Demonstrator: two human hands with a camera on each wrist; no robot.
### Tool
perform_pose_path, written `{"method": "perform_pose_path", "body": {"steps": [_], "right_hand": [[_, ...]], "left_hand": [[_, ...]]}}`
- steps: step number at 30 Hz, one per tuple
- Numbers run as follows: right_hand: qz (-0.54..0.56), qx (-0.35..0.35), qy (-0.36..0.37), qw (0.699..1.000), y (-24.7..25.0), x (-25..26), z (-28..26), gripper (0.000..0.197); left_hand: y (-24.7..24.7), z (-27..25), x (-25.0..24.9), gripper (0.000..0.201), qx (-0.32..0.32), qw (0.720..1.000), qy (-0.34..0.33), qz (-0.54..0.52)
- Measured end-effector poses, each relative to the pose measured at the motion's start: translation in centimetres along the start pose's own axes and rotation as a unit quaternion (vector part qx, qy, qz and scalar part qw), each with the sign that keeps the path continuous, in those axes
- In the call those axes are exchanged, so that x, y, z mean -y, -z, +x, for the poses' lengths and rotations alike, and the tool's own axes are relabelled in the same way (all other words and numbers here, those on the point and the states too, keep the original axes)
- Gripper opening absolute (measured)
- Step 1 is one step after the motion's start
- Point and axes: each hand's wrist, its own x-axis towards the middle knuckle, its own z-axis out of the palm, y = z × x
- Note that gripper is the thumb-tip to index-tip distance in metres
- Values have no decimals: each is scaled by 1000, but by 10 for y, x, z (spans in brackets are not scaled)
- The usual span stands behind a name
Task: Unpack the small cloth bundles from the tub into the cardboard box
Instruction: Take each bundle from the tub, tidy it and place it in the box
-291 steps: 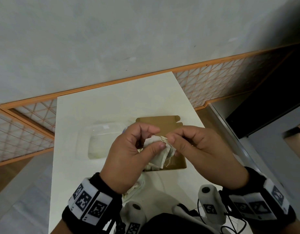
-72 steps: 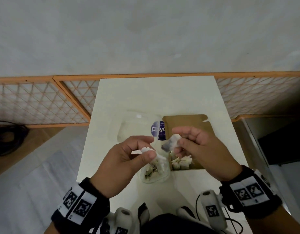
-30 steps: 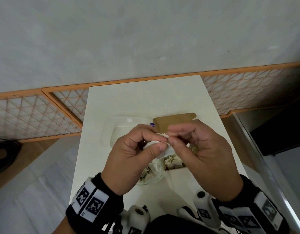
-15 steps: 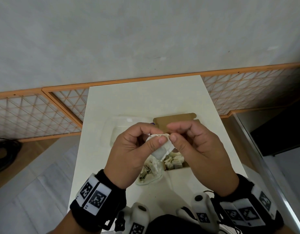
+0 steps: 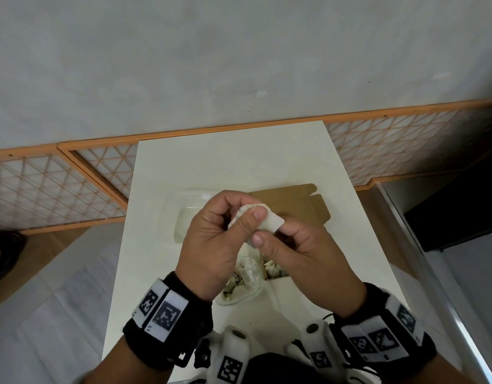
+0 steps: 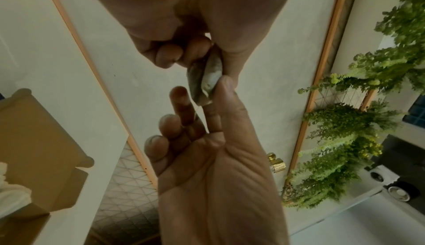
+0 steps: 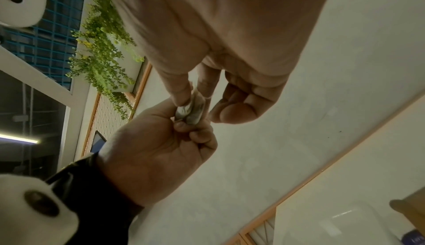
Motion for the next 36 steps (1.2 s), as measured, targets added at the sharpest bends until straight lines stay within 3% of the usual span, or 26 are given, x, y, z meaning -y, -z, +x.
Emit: {"method": "perform_pose_path", "body": {"steps": [6, 9, 20, 26, 31, 36], "right_hand": [[-43, 2, -32, 999, -3, -14, 2, 25], [-32, -2, -47, 998, -1, -19, 5, 15], [6, -23, -119, 993, 20, -46, 10, 14], [-56, -27, -165, 984, 54, -80, 14, 13], [-194, -51, -231, 952, 98, -144, 16, 8], [-333, 33, -325, 885, 107, -221, 27, 18]], "left_hand": [[-2, 3, 15, 6, -34, 995, -17, 89], [-1, 4, 24, 7, -54, 985, -30, 164], [-9, 14, 48, 6, -62, 988, 27, 138], [-2, 12, 72, 16, -35, 974, 64, 213], [25, 3, 85, 11, -48, 950, 124, 283], [52, -15, 102, 6, -30, 922, 214, 322]]}}
